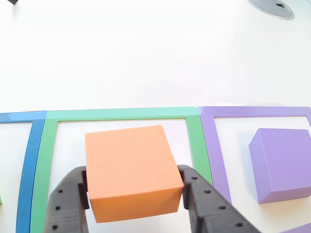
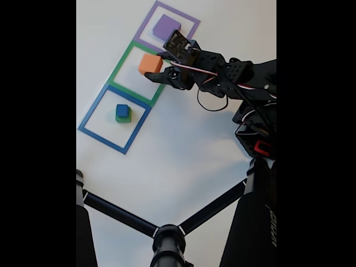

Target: Tower of hanoi

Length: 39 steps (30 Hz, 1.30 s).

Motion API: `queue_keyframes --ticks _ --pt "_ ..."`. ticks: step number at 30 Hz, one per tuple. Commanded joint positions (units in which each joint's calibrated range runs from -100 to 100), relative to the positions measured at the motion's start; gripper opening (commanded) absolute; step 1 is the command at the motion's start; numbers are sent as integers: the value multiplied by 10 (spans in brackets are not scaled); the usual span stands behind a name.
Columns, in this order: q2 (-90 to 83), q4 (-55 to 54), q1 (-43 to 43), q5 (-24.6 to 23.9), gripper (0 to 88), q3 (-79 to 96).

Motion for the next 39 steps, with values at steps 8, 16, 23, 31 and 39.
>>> queue_keyframes --ticks 8,16,23,31,39 --pt "270 -345 -2 0 109 -19" --pt "370 -455 -23 0 110 -22" --pt "428 -480 -20 0 116 -52" --pt "453 -480 -15 0 168 -74" --pt "464 -481 -13 0 196 -74"
